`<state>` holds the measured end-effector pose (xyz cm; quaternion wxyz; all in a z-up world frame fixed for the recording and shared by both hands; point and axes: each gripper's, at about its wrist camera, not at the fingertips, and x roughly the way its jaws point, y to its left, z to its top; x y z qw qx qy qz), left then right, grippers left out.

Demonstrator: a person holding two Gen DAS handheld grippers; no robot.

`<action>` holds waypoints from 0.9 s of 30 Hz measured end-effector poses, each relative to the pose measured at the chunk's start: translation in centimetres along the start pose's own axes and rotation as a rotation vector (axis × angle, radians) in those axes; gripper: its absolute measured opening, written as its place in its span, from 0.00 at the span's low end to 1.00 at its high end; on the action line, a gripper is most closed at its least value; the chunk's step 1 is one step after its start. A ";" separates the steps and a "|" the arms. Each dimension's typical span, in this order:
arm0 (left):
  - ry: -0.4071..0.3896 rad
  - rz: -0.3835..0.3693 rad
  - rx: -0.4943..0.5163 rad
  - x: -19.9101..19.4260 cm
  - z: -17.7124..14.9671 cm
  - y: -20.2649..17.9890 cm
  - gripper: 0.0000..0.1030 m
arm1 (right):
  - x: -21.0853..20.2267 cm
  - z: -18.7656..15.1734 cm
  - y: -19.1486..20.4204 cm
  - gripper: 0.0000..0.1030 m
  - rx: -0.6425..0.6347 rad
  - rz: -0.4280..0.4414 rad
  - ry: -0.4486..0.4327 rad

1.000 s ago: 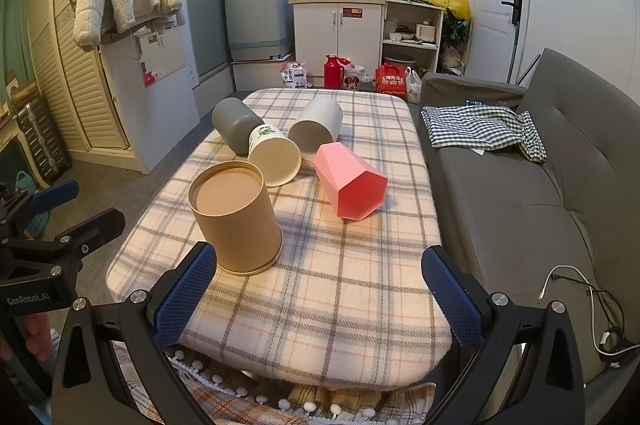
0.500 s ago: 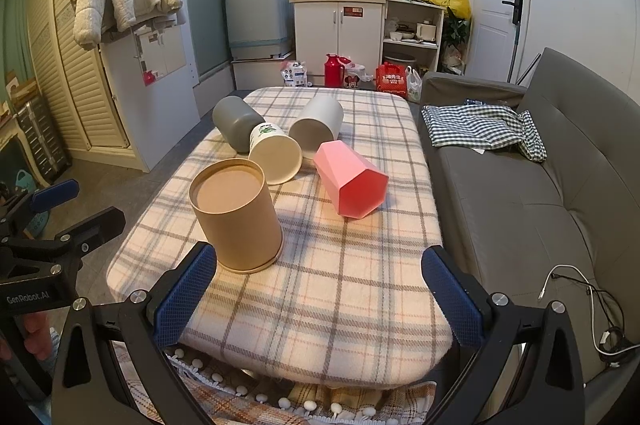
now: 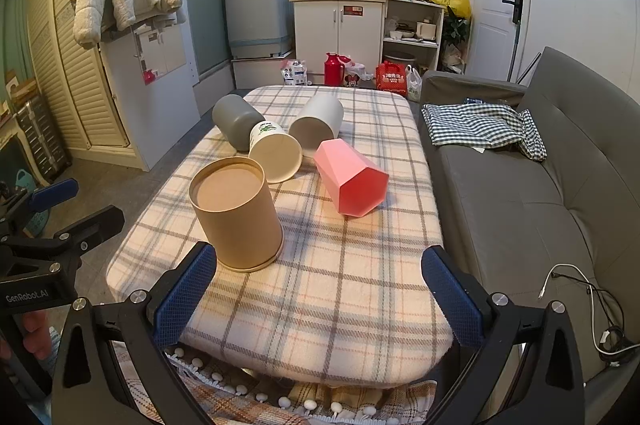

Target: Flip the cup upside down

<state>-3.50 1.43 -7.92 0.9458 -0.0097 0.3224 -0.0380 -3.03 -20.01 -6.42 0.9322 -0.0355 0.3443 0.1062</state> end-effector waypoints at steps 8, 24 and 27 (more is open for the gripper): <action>0.001 0.000 0.000 0.0 0.0 0.0 1.00 | 0.0 0.0 0.0 1.00 0.000 0.000 0.000; -0.008 0.002 -0.008 -0.2 -0.5 0.3 1.00 | 0.1 -0.4 0.0 1.00 0.000 0.000 0.007; -0.006 0.002 -0.009 -0.1 -0.4 0.3 1.00 | 0.1 -0.4 0.0 1.00 0.000 -0.001 0.007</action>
